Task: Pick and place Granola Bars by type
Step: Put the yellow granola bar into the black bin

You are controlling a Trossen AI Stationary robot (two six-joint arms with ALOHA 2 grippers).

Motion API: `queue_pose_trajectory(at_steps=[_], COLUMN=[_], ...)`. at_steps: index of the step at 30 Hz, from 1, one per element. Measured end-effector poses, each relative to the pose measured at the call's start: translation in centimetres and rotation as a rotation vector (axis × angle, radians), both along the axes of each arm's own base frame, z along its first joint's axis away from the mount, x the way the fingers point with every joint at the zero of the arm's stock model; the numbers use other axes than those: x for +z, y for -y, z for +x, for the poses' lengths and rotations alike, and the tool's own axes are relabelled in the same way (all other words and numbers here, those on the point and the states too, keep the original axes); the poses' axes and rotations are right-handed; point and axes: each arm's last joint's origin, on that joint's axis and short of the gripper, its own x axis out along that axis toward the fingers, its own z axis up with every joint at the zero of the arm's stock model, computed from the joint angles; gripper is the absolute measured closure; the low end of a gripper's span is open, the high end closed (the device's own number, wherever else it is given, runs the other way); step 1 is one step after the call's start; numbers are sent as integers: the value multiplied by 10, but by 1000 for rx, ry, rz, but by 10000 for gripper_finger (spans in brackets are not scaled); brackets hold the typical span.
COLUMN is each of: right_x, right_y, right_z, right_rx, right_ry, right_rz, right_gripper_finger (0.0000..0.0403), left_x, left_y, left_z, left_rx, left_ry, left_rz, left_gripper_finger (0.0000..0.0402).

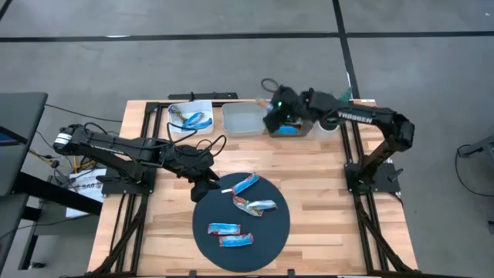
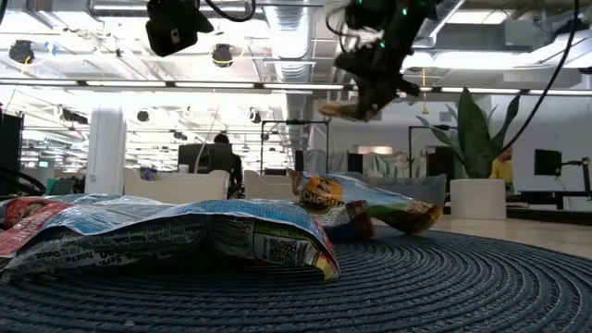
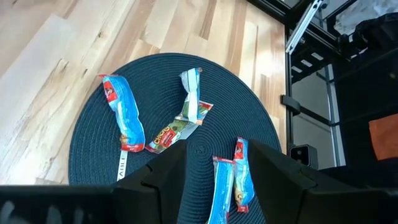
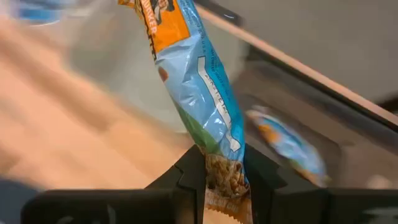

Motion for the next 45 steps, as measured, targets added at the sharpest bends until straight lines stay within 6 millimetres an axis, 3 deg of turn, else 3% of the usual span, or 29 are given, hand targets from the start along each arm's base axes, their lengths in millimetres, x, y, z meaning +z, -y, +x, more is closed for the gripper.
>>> queue_pose_trajectory(at_steps=[8,19,31,38,45], right_x=[-23,-47,-45,-41,-25], right_y=[41,48,46,23,-31], right_z=[-31,-24,-23,-8,6], right_rx=[-162,-82,-44,199,488], right_ry=[-213,-278,-279,-217,-160], right_rz=[130,246,223,278,283], right_gripper_finger=[341,335,227,192,189], left_x=[0,0,0,0,0], left_y=[0,0,0,0,0], left_z=[0,0,0,0,0], left_rx=[0,1,4,4,5], left_ry=[0,0,1,1,1], left_rz=[0,0,4,4,5], left_gripper_finger=[239,239,239,239,239])
